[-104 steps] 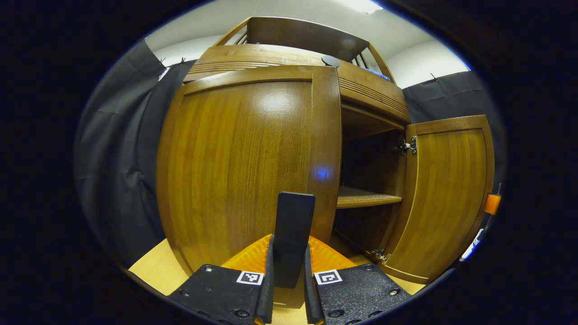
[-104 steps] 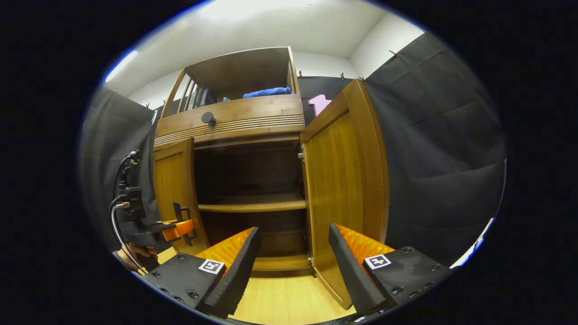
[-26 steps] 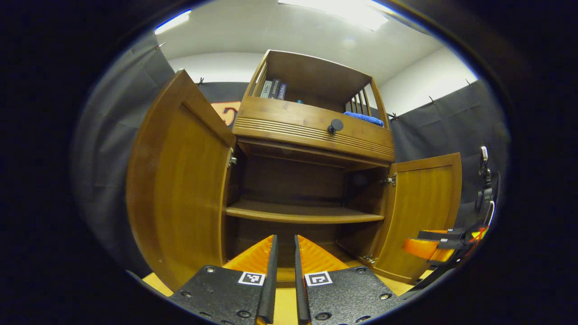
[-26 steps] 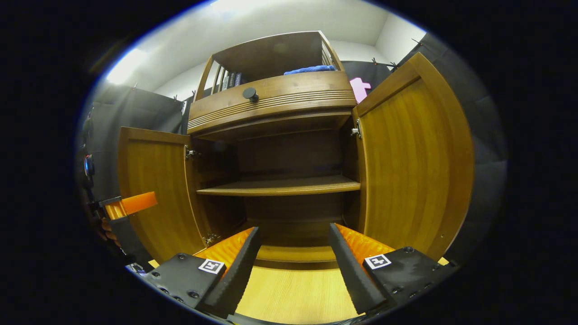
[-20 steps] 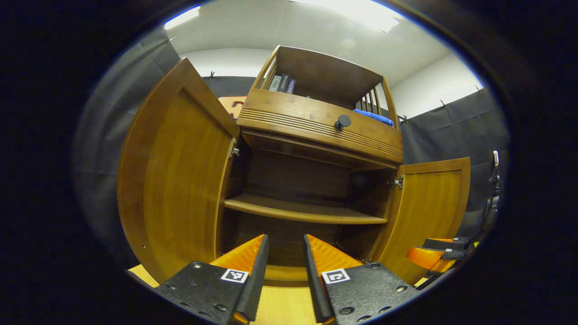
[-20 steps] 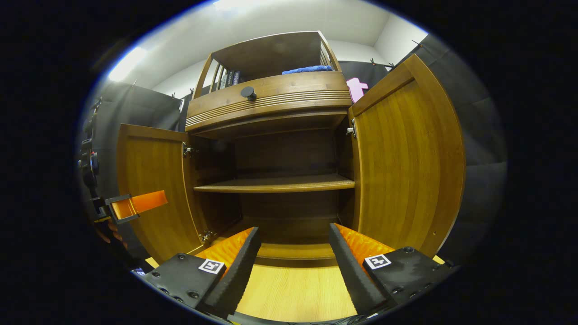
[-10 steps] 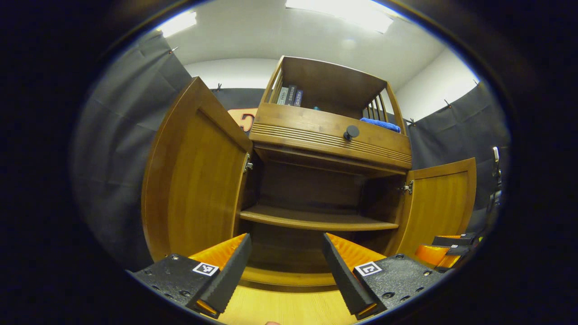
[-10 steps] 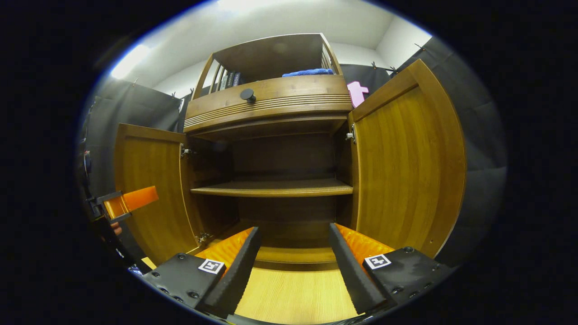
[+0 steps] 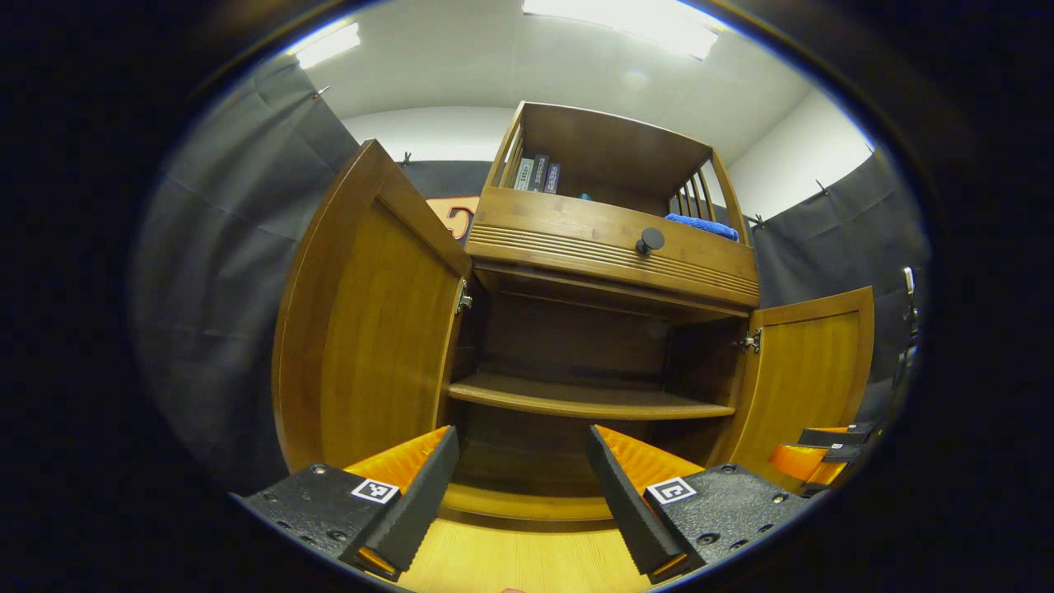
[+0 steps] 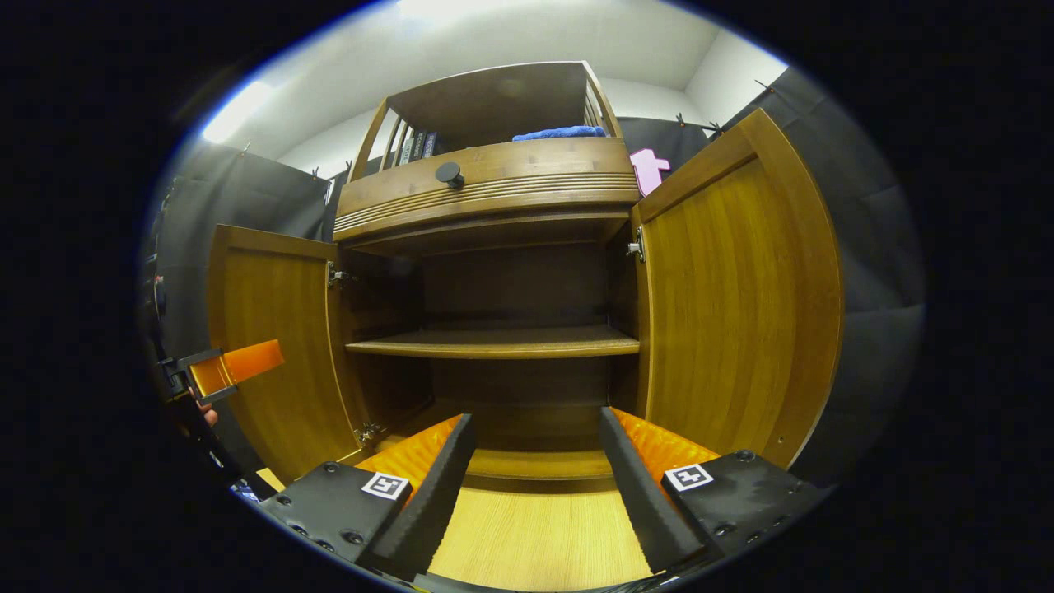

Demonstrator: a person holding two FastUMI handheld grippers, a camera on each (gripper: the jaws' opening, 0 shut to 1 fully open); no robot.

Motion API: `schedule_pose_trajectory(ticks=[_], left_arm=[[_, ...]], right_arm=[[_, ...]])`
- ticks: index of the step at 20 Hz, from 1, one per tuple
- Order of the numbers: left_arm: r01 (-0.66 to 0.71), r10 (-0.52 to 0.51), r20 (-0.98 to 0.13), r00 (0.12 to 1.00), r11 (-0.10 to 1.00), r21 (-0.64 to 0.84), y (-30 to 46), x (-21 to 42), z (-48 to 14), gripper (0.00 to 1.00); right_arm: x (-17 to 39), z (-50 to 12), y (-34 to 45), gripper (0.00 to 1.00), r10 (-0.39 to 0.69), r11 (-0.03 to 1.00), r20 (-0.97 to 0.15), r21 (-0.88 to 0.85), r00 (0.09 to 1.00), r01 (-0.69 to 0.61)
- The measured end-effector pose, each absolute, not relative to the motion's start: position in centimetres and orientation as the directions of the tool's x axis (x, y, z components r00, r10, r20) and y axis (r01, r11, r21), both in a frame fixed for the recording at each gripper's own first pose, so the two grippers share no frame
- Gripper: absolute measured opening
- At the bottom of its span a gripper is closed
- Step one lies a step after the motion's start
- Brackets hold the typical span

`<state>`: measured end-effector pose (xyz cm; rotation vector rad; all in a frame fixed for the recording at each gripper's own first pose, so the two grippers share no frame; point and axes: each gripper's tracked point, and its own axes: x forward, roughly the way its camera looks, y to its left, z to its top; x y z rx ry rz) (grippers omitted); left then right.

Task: Open the right door of the double-door shoe cabinet with the right hand, and open the left door with the left hand.

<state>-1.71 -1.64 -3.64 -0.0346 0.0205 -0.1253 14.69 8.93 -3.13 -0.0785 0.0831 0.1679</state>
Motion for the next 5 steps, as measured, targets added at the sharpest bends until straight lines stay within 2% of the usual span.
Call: schedule_pose_trajectory(ticks=[5], left_arm=[[0.131, -0.131, -0.008, 0.991, 0.991, -0.027, -1.66, -1.75, -3.19, 0.91]], right_arm=[[14.6, -2.91, 8.94, 0.98, 0.162, 0.984, -0.087, -0.067, 0.983, -0.168]])
